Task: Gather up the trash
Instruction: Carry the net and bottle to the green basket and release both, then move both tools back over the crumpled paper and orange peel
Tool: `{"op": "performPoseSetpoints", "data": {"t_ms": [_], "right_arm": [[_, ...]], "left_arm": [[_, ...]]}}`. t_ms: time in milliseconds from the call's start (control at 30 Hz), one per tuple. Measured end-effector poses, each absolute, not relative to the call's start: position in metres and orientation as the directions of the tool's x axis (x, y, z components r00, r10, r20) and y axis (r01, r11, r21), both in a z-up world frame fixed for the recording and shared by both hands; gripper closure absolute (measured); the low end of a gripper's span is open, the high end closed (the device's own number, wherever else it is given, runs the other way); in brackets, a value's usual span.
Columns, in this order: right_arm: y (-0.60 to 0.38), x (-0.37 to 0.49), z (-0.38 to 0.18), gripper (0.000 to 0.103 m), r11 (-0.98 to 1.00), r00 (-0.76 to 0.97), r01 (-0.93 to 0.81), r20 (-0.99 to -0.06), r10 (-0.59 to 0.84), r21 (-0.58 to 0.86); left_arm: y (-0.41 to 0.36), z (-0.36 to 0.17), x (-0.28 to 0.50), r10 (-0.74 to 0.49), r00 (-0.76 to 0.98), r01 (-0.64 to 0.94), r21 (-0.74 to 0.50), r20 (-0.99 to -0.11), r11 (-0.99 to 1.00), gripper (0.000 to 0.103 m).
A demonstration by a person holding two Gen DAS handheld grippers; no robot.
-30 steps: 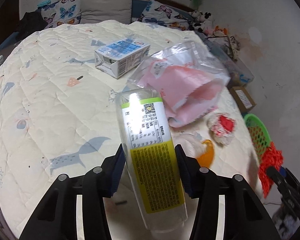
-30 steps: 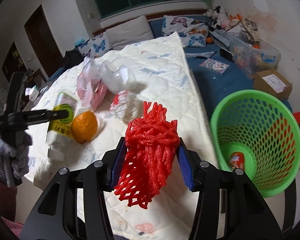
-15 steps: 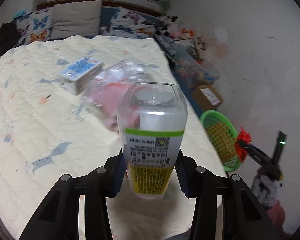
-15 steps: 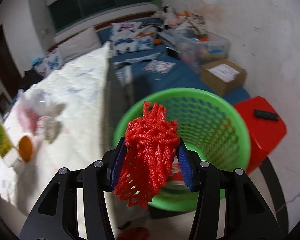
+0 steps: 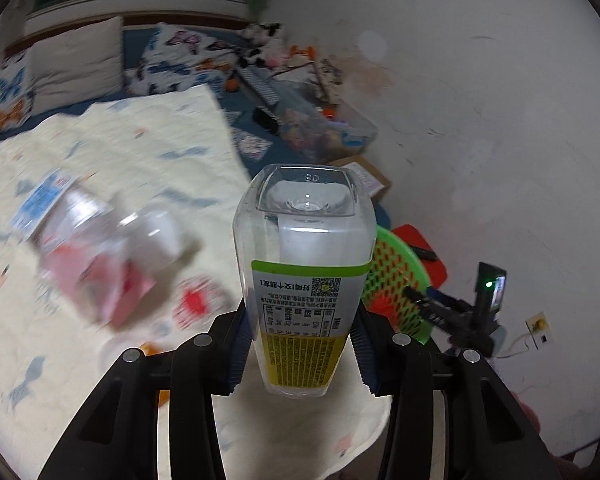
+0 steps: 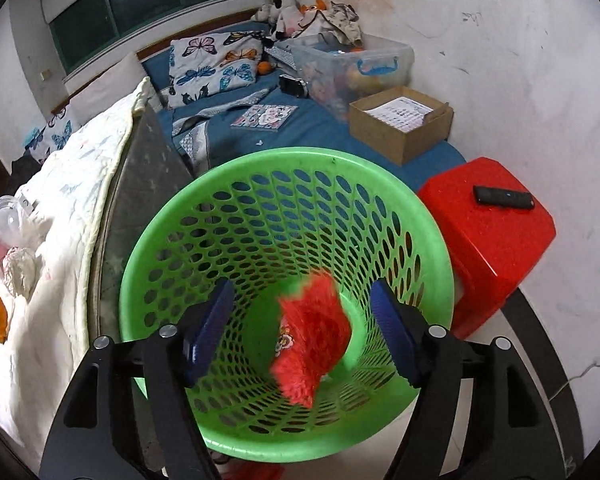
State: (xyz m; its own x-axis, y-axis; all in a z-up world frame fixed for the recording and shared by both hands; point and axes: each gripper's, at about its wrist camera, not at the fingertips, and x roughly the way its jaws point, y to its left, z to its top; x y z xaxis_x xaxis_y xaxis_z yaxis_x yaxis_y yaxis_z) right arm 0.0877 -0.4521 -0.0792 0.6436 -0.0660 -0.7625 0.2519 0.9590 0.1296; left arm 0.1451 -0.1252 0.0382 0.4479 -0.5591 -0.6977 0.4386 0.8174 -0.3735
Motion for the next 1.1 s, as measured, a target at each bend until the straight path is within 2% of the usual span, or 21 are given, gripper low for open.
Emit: {"op": "performPoseSetpoints", "data": {"t_ms": [400, 733, 967, 1100], "right_arm": [[-0.462, 0.059, -0.07, 0.031, 0.95, 0.673, 0.257, -0.739, -0.046, 0.175], [-0.464, 0.045, -0.073, 0.031, 0.942, 0.673, 0.261, -0.739, -0.022, 0.21], [-0.458, 0.041, -0.071, 0.031, 0.943, 0.677, 0.246, -0.736, -0.002, 0.224], [-0.452, 0.04, -0.065, 0.031, 0.945, 0.683, 0.234, -0.73, 0.008, 0.229]], "left_arm": [[-0.243, 0.016, 0.188, -0.614, 0.324, 0.551, -0.385, -0.72, 0.741, 0.06], [-0.307, -0.032, 0.205, -0.547, 0.263, 0.559, -0.337, -0.795, 0.758, 0.059], [-0.307, -0.043, 0.202, -0.536, 0.244, 0.556, -0.336, -0.808, 0.76, 0.043], [-0.291, -0.034, 0.192, -0.541, 0.269, 0.569, -0.322, -0.797, 0.757, 0.043]]}}
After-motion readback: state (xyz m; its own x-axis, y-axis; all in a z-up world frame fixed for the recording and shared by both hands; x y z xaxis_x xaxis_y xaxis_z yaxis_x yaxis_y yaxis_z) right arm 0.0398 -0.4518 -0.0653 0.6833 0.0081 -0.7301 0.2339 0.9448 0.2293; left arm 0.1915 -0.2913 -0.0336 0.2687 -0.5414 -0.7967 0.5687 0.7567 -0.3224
